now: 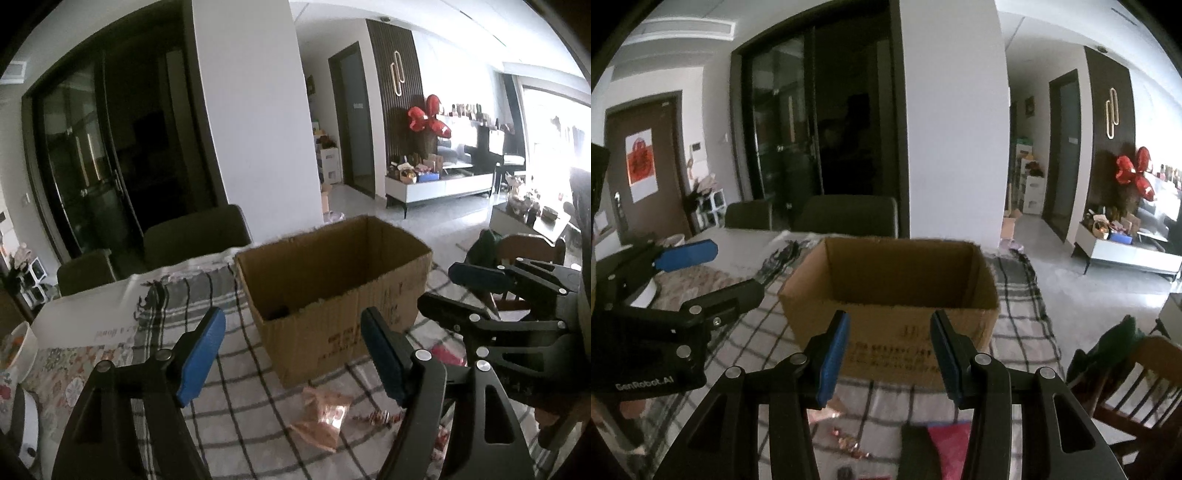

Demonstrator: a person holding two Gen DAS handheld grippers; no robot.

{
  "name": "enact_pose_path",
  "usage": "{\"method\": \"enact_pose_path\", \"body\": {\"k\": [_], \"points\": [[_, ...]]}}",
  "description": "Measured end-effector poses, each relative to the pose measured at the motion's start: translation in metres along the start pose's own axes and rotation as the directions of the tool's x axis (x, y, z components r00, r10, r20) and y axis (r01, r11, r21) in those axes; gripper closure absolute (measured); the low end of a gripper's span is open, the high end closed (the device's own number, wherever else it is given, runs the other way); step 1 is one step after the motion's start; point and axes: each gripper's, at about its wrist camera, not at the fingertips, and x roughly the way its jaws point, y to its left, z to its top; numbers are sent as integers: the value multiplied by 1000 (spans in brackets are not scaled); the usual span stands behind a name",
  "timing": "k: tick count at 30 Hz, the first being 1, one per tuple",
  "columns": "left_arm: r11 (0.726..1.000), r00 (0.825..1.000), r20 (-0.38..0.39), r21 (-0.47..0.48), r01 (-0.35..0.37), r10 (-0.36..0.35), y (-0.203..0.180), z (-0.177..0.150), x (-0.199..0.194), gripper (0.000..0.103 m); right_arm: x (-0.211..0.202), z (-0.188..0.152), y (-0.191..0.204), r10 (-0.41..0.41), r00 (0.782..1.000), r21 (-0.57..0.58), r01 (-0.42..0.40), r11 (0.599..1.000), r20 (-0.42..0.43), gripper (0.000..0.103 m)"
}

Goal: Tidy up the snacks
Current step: 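Withdraw both tools from the box back toward the remaining snacks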

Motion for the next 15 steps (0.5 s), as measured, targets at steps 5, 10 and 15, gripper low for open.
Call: {"method": "enact_pose_path", "body": {"k": [5,10,15], "points": [[1000,999,-34,8,4,-3,-1,-17,-1,27,4,-18,11,25,998,-36,-27,999,-57,57],[1000,997,-80,25,4,-2,-4,-35,3,26,14,-36,15,50,990,-56,-58,997,-130,57],[999,991,-130,50,17,-11,-6,-56,10,26,27,-53,23,75,975,-88,-95,992,-208,57]]}}
